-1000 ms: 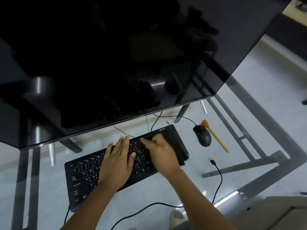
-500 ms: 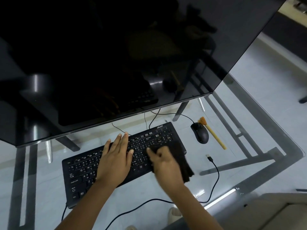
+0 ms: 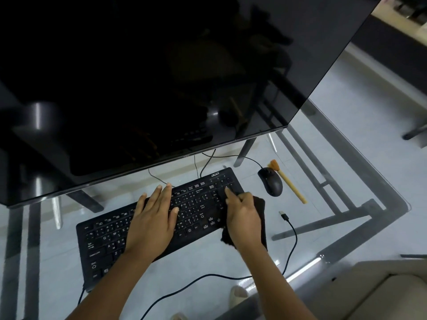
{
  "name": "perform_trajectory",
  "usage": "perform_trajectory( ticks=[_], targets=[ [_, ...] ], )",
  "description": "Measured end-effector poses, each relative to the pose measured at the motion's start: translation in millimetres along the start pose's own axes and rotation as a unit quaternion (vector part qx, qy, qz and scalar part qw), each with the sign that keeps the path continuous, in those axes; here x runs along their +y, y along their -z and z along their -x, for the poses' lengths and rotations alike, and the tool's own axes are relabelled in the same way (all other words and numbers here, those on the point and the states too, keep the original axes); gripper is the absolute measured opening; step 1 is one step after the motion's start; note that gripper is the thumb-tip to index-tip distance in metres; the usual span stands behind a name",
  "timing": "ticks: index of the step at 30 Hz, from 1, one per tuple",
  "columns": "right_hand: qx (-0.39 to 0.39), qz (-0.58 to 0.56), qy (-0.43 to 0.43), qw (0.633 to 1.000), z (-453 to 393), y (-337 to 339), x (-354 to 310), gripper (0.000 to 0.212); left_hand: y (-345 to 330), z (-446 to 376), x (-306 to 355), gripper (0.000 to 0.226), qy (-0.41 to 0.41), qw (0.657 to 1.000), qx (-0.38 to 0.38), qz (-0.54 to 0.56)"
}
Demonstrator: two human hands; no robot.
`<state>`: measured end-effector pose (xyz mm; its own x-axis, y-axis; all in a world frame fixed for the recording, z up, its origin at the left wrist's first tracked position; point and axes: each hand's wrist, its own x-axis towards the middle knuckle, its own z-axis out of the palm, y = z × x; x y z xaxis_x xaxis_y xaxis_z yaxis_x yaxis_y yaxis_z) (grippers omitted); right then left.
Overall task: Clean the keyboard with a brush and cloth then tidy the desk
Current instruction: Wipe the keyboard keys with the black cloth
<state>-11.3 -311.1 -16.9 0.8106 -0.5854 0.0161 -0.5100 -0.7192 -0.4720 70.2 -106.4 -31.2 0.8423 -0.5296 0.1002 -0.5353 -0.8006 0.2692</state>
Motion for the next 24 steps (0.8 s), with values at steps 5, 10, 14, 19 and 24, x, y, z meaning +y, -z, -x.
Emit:
perform_trajectory(
  ticks=[5,10,14,19,24],
  targets=[
    [-0.03,-0.025,0.072,0.997,5,-21,-47,0.034,0,1,5,0.057,0.0,1.0,-0.001,-0.007],
    [0.052,0.032,0.018,0.998,-45,-12,-15,0.036,1,-1,3,0.056,-0.01,1.0,-0.002,-0.008],
    [0.074,0.004,-0.032,0.997,-40,-18,-38,0.032,1,2,3,0.055,-0.005,1.0,-0.006,-0.016],
    [0.043,0.041,0.073,0.996,-52,-19,-18,0.033,0,0,1,0.056,-0.005,1.0,-0.008,-0.009],
    [0.025,0.015,0.071,0.997,-33,-28,-59,0.035,-2,1,0,0.056,-0.002,1.0,-0.01,-0.015]
  ],
)
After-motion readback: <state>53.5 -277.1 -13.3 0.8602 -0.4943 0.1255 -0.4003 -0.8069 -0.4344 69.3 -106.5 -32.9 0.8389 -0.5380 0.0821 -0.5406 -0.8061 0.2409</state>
